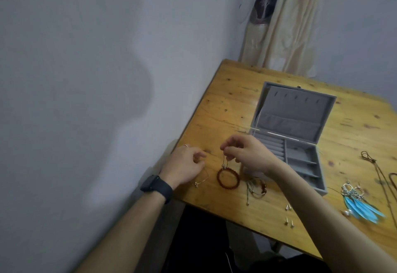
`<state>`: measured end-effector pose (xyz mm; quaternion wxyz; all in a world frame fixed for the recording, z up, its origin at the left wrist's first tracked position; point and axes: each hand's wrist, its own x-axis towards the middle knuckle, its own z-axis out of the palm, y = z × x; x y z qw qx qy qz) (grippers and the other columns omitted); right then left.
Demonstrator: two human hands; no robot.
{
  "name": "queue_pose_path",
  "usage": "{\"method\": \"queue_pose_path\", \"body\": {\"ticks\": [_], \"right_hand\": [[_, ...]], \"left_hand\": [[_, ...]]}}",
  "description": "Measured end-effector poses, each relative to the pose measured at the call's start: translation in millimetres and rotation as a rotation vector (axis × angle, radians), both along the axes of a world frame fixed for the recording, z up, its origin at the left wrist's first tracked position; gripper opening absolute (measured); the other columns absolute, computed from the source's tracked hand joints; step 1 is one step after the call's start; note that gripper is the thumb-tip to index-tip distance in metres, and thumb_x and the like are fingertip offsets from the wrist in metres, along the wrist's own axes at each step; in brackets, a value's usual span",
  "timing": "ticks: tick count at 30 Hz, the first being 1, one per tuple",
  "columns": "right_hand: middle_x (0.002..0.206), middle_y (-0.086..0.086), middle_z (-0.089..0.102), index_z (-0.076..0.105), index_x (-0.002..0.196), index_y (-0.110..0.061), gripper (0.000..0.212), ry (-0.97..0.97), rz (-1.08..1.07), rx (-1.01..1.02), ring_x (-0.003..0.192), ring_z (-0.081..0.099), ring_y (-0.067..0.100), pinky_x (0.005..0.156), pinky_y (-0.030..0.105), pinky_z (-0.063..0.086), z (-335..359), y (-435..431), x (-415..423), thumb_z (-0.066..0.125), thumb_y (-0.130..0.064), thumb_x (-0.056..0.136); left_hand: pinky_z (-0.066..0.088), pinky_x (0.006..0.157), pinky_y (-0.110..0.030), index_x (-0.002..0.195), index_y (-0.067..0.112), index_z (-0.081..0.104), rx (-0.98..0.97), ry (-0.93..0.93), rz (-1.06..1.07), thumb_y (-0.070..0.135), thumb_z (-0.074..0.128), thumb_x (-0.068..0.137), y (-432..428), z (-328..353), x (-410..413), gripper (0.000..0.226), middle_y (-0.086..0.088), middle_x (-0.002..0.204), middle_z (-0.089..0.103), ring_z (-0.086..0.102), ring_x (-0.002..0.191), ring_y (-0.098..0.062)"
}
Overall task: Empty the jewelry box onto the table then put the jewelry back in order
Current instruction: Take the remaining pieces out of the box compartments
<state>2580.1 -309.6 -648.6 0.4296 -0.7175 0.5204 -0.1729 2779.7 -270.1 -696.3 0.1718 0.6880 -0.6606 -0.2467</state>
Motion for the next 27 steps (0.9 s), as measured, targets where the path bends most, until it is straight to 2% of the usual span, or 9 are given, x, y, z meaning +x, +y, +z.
{"method": "queue_pose_path", "body": {"ticks": [3, 5, 8, 12, 15, 19, 23, 27], "right_hand": [[0.088, -0.004, 0.074, 0.069, 0.097, -0.027, 0.010, -0.049, 0.006, 0.043, 0.083, 0.070, 0.007, 0.071, 0.026, 0.054, 4, -2, -2, 0.062, -0.021, 0.095], [0.089, -0.004, 0.073, 0.069, 0.097, -0.025, 0.009, -0.088, 0.002, 0.065, 0.082, 0.070, 0.007, 0.070, 0.025, 0.053, 7, -5, -3, 0.062, -0.020, 0.096], [0.090, -0.001, 0.073, 0.070, 0.099, -0.020, 0.009, -0.125, -0.030, 0.069, 0.081, 0.069, 0.009, 0.070, 0.026, 0.054, 9, -7, -5, 0.062, -0.017, 0.096], [0.089, 0.001, 0.074, 0.069, 0.101, -0.022, 0.009, -0.080, -0.061, -0.001, 0.081, 0.069, 0.009, 0.070, 0.025, 0.055, 0, -10, -5, 0.063, -0.020, 0.095], [0.087, -0.006, 0.073, 0.069, 0.100, -0.027, 0.008, -0.026, -0.047, -0.066, 0.078, 0.067, 0.002, 0.067, 0.019, 0.049, -11, -12, 1, 0.064, -0.023, 0.095], [0.090, -0.012, 0.070, 0.068, 0.100, -0.031, 0.008, 0.066, -0.029, -0.129, 0.083, 0.065, 0.001, 0.070, 0.019, 0.051, -22, -17, 12, 0.063, -0.026, 0.095], [0.100, -0.009, 0.069, 0.068, 0.107, -0.028, 0.017, 0.342, 0.010, -0.281, 0.090, 0.064, 0.011, 0.077, 0.030, 0.057, -32, -28, 29, 0.056, -0.026, 0.097], [0.098, -0.006, 0.072, 0.068, 0.107, -0.031, 0.022, 0.518, -0.012, -0.386, 0.090, 0.066, 0.018, 0.084, 0.044, 0.057, -42, -38, 41, 0.049, -0.028, 0.096]], "left_hand": [[0.047, 0.083, -0.023, 0.124, 0.044, 0.061, 0.042, 0.306, -0.078, 0.042, 0.073, 0.085, -5, 5, -8, 0.040, 0.021, 0.119, 0.058, 0.054, 0.105, 0.001], [0.046, 0.082, -0.022, 0.114, 0.042, 0.066, 0.080, 0.438, -0.109, 0.047, 0.072, 0.086, -10, 9, -11, 0.029, 0.023, 0.112, 0.064, 0.056, 0.103, 0.005], [0.048, 0.081, -0.023, 0.104, 0.032, 0.072, 0.049, 0.481, -0.092, 0.044, 0.067, 0.091, -15, 11, -11, 0.018, 0.017, 0.099, 0.071, 0.063, 0.096, 0.000], [0.054, 0.077, -0.028, 0.101, 0.024, 0.069, 0.043, 0.570, 0.002, 0.035, 0.062, 0.096, -20, 8, -6, 0.014, 0.013, 0.087, 0.075, 0.069, 0.078, -0.009], [0.056, 0.075, -0.030, 0.099, 0.028, 0.066, 0.022, 0.486, 0.050, 0.036, 0.062, 0.096, -22, 7, -1, 0.010, 0.011, 0.078, 0.073, 0.067, 0.071, -0.009], [0.051, 0.074, -0.025, 0.098, 0.030, 0.066, 0.012, 0.320, 0.076, 0.037, 0.061, 0.095, -24, 2, 3, 0.008, 0.010, 0.079, 0.072, 0.065, 0.081, -0.005], [0.057, 0.080, -0.035, 0.100, 0.033, 0.065, 0.017, 0.113, 0.111, 0.041, 0.059, 0.095, -36, -10, 3, 0.011, 0.011, 0.093, 0.070, 0.065, 0.089, -0.011], [0.059, 0.075, -0.034, 0.108, 0.030, 0.065, -0.032, -0.053, 0.123, 0.040, 0.056, 0.097, -45, -16, -6, 0.018, 0.004, 0.101, 0.069, 0.065, 0.089, -0.016]]}}
